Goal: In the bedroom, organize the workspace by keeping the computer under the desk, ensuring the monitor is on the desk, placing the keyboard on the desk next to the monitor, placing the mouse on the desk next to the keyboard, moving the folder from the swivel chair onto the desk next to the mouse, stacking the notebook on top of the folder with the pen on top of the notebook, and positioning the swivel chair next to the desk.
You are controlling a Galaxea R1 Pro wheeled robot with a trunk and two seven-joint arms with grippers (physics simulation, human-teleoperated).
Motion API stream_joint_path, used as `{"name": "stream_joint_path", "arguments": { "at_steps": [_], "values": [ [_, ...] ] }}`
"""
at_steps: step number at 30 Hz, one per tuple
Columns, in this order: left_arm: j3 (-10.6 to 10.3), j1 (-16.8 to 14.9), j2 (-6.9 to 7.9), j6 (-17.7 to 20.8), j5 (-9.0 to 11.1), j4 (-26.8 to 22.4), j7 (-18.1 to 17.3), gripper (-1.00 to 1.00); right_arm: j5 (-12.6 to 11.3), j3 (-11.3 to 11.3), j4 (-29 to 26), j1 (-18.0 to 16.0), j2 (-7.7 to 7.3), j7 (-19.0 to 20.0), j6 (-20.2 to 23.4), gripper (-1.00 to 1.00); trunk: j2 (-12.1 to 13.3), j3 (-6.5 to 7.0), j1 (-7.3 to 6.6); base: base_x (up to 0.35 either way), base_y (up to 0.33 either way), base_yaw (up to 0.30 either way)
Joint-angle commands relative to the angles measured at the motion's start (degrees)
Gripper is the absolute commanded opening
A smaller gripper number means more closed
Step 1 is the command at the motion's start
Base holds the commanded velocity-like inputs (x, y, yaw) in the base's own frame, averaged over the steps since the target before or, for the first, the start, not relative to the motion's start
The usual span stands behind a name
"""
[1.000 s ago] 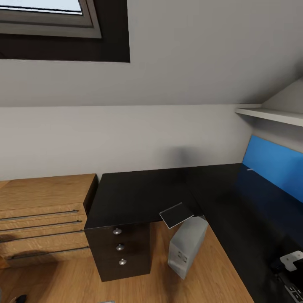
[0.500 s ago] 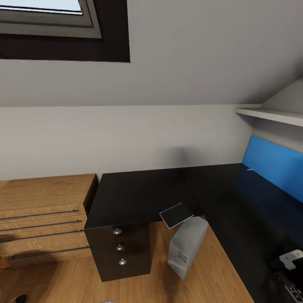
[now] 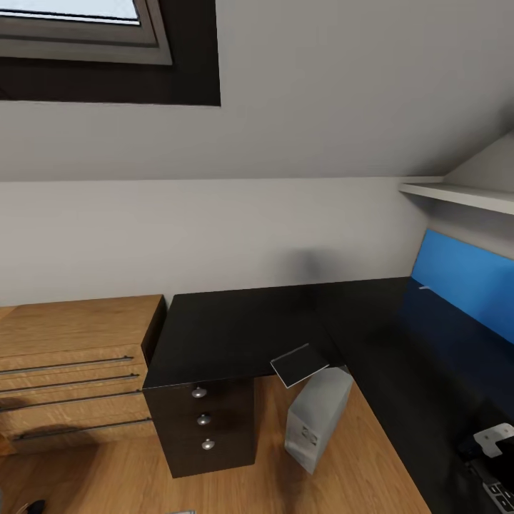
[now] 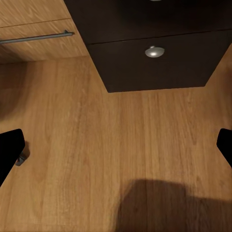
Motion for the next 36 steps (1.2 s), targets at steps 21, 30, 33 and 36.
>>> {"name": "stream_joint_path", "arguments": {
  "at_steps": [21,30,33,36],
  "values": [
    [-0.3,-0.1,0.08,0.0,0.4,-0.1,0.4,1.00,0.1,-0.6,-0.1,-0.3,1.44,0.3,2.6,-1.00,-0.1,-0.07,0.01,0.000,0.000,0.000],
    [-0.3,-0.1,0.08,0.0,0.4,-0.1,0.4,1.00,-0.1,-0.7,-1.5,-0.4,1.81,0.3,2.8,-1.00,-0.1,-0.07,0.01,0.000,0.000,0.000],
    [-0.3,-0.1,0.08,0.0,0.4,-0.1,0.4,1.00,-0.2,-0.7,-2.0,-0.4,1.87,0.2,3.4,-1.00,-0.1,-0.07,0.01,0.000,0.000,0.000],
    [-0.3,-0.1,0.08,0.0,0.4,-0.1,0.4,1.00,-0.2,-0.8,-2.1,-0.4,1.89,0.2,3.6,-1.00,-0.1,-0.07,0.01,0.000,0.000,0.000]
  ]
}}
